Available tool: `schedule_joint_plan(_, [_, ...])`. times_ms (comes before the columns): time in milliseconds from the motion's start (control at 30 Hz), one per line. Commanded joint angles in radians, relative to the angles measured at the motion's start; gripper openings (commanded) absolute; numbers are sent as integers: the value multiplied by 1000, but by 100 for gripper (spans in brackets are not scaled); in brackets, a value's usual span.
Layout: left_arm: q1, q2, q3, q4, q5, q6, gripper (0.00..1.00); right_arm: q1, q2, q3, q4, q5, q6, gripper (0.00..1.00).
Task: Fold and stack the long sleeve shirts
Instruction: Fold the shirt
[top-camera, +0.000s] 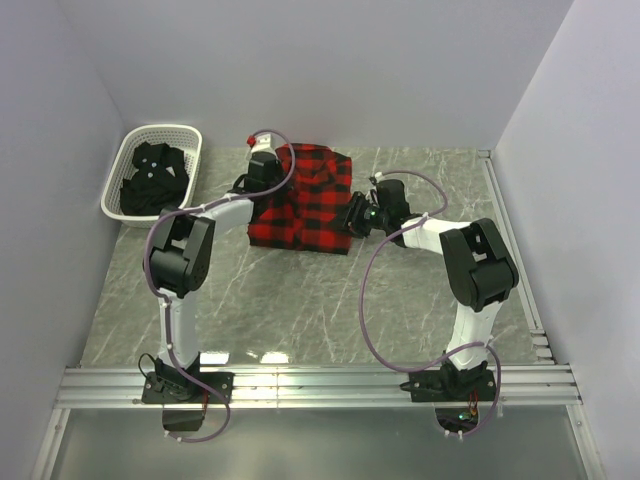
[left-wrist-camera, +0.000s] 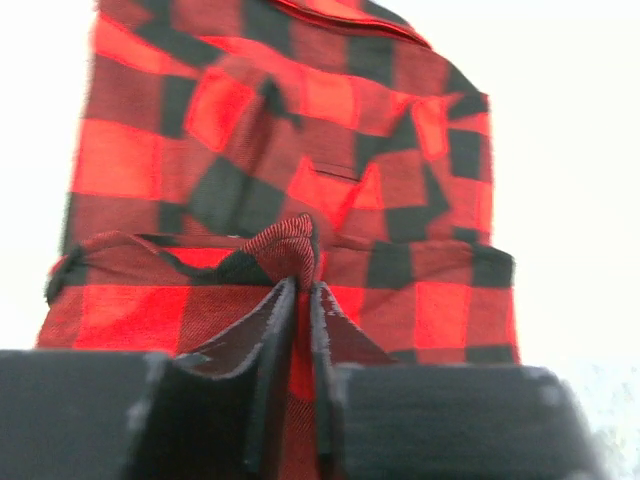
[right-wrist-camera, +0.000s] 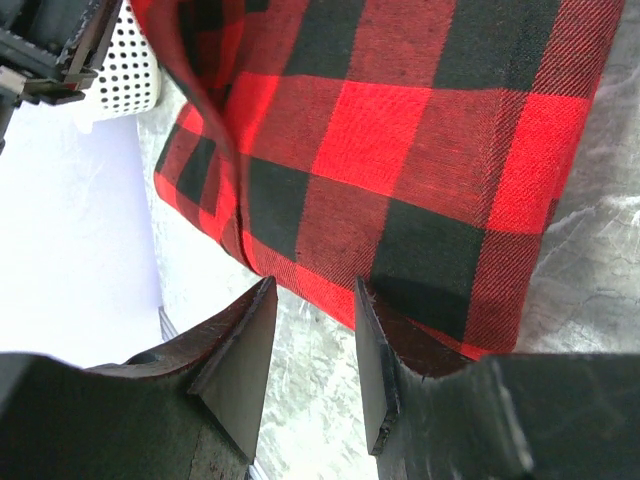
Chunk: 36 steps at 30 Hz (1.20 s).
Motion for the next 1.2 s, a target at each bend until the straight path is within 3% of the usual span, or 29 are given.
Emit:
schedule_joint_plan(0, [-2, -45, -26, 151, 138, 26, 20, -8, 9, 5, 40, -10, 4, 44])
schedule_joint_plan(33, [-2, -44, -34, 158, 163, 29, 24, -9, 9, 5, 40, -10, 3, 44])
schedule_joint_plan(67, [-2, -42, -33, 160, 164, 31, 40, -9, 9, 7, 40, -10, 3, 44])
schedule_joint_plan(167, [-2, -48, -25, 146, 157, 32, 64, -9, 8, 5, 41, -11, 0, 44])
schedule_joint_plan(267, [-2, -80, -37, 151, 158, 35, 72, -9, 2, 7, 36, -5, -11, 44])
schedule_joint_plan(467, [-2, -165, -51, 80, 143, 61, 77, -9, -24, 15, 23, 5, -48, 44])
schedule_joint_plan(567, [-2, -196, -51, 22, 69, 66, 76, -8, -24, 47, -8, 8, -66, 44])
schedule_joint_plan(800, [-2, -232, -98, -205, -21, -75, 69, 0, 28, 174, -2, -7, 15, 44])
schedule_joint_plan(967, [0, -260, -210, -302, -4, -198, 64, 18, 91, 263, -16, -16, 42, 45])
schedule_joint_plan(1167, [0, -291, -310, -334, -32, -233, 63, 49, 132, 197, -13, -22, 75, 44])
